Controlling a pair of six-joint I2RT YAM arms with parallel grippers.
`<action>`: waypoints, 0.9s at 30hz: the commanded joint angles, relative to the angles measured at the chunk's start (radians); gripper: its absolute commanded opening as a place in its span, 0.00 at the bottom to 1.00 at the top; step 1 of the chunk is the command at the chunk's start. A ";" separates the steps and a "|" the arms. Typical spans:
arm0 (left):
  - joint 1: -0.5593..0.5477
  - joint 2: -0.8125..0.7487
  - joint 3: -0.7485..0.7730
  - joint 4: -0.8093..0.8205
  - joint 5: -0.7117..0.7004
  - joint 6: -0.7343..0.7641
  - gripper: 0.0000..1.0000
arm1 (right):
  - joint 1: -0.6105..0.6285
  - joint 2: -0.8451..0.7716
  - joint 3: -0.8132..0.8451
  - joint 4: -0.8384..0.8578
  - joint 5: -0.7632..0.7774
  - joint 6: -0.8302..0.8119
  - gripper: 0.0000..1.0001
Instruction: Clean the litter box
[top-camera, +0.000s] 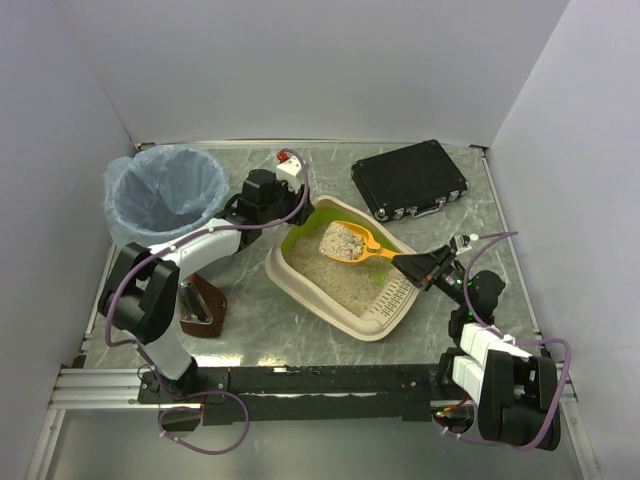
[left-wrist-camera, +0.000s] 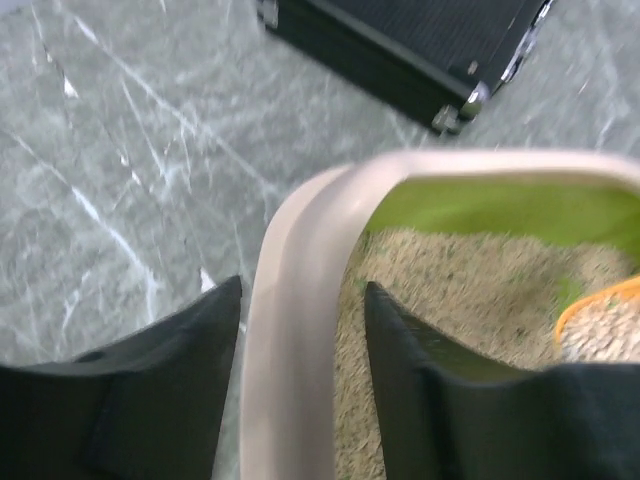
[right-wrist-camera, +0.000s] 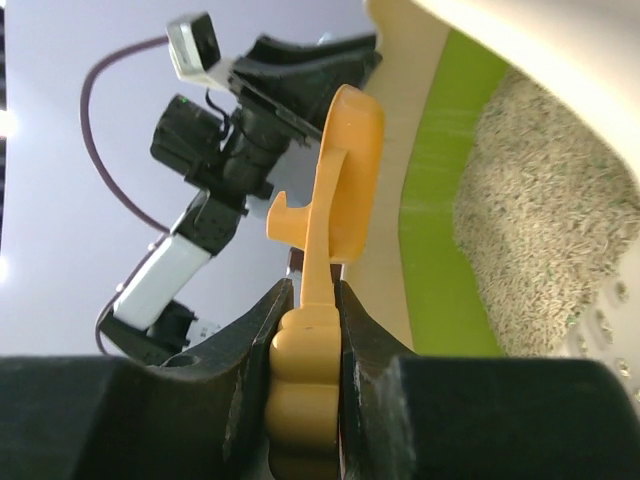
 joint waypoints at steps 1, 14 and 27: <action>0.000 -0.060 0.034 0.102 0.020 -0.032 0.63 | -0.027 0.046 -0.018 0.220 -0.085 0.054 0.00; 0.000 -0.188 -0.035 0.162 0.015 -0.119 0.99 | -0.073 0.199 -0.055 0.540 -0.130 0.195 0.00; -0.001 -0.395 -0.148 0.076 -0.106 -0.245 0.99 | -0.026 -0.182 0.075 -0.106 -0.071 -0.161 0.00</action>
